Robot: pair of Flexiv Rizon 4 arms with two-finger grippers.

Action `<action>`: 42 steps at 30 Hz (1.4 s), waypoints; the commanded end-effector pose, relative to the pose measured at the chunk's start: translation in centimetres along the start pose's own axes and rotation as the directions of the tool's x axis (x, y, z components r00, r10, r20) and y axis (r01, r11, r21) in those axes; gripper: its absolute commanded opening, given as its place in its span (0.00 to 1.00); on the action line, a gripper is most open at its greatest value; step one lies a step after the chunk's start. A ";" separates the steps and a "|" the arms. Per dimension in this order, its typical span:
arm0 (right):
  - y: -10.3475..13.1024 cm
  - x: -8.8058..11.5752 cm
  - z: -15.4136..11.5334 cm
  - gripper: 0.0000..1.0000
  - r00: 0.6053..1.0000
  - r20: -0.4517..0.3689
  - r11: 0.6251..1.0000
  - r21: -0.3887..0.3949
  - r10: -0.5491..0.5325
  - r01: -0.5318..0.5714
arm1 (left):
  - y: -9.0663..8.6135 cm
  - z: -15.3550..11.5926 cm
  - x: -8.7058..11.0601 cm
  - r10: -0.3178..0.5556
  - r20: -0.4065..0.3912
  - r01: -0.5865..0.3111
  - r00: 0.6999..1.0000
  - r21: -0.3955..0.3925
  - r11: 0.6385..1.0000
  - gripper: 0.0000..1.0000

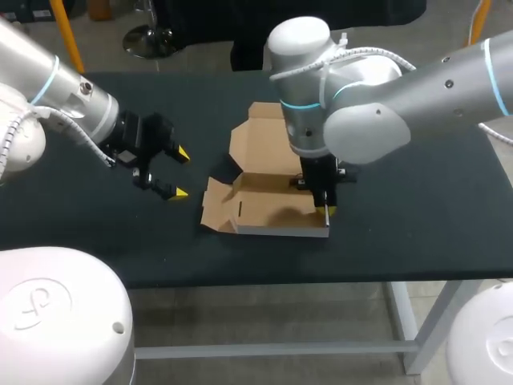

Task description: Assemble the packaging by folding the flat box into shape, placing the metal phone stand inside, and closing the box properly

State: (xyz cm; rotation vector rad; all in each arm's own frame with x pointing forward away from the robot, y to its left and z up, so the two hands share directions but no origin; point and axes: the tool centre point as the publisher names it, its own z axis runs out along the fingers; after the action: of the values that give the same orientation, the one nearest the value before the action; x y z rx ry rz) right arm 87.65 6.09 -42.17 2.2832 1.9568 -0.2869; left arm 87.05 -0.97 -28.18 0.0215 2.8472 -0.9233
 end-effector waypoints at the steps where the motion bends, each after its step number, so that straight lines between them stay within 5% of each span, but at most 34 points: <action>1: -0.7 0.6 0.5 0.00 0.970 0.184 0.987 -0.060 0.159 -0.151 | -0.1 -0.1 0.0 -0.001 -0.003 0.001 1.000 -0.006 1.000 1.00; 5: -0.7 0.5 0.4 0.00 0.972 0.172 0.987 -0.060 0.159 -0.151 | -0.1 -0.1 0.0 -0.001 -0.003 0.001 1.000 -0.006 1.000 1.00; 15: -1.0 0.5 -0.5 0.00 0.998 -0.035 0.997 -0.053 0.049 -0.051 | -0.1 -0.1 0.0 -0.001 -0.003 0.001 1.000 -0.006 1.000 1.00; 27: -0.7 1.4 -1.3 0.00 0.966 -0.236 0.992 -0.089 -0.104 0.085 | -0.1 -0.1 0.0 -0.001 -0.003 0.001 1.000 -0.006 1.000 1.00; 42: -0.1 2.6 -1.0 0.00 0.964 -0.229 0.991 -0.046 -0.133 0.126 | -0.1 -0.1 0.0 -0.001 -0.003 0.001 1.000 -0.006 1.000 1.00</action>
State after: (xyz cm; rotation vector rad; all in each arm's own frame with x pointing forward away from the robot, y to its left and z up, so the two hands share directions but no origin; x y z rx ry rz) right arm 87.41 8.11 -41.99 2.2646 2.2170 0.0577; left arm 87.05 -0.96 -28.18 0.0215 2.8472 -0.9233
